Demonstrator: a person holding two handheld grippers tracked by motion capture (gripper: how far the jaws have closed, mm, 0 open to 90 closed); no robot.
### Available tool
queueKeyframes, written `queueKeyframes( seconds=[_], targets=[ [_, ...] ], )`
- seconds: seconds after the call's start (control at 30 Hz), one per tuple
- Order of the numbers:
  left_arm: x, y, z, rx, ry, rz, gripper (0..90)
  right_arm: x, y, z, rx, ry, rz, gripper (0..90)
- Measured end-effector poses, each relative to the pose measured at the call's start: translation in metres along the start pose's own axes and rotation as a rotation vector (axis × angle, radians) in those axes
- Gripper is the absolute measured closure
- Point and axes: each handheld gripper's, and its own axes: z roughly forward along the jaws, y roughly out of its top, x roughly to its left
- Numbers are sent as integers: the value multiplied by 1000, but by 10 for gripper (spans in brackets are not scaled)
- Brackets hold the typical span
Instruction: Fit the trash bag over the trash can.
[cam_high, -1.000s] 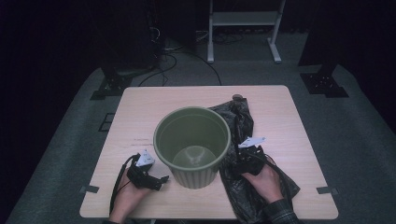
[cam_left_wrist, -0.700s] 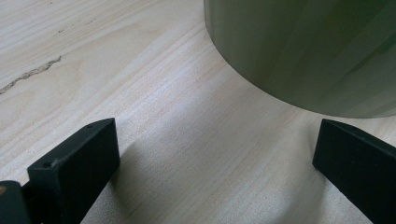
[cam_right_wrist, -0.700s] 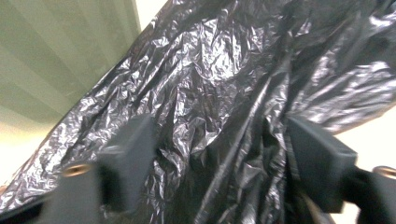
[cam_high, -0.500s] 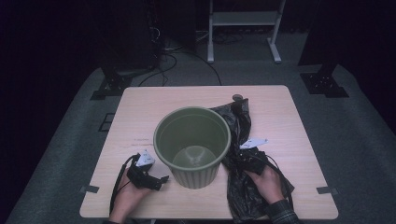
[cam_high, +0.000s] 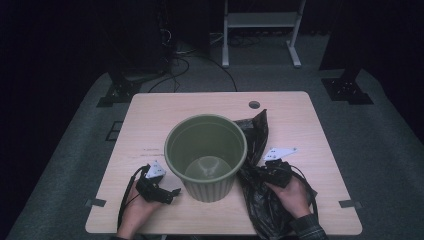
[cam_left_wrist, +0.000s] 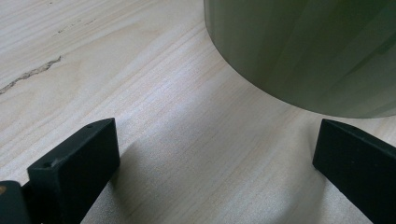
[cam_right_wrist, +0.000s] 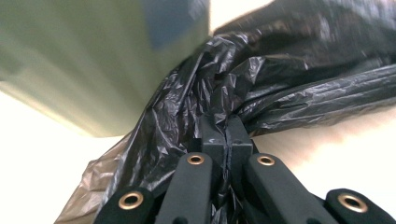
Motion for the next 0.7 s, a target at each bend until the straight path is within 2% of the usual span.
queueKeyframes(
  seconds=[0.07, 0.23, 0.37, 0.7],
  targets=[
    [0, 0, 0, 0, 0, 0, 0, 3, 6, -7, -14, 35, -17, 900],
    [0, 0, 0, 0, 0, 0, 0, 11, 19, -22, -40, 71, -70, 900],
    [0, 0, 0, 0, 0, 0, 0, 17, 28, -35, -65, 118, -101, 900],
    [0, 0, 0, 0, 0, 0, 0, 30, 56, -78, -170, 219, -185, 900]
  ],
)
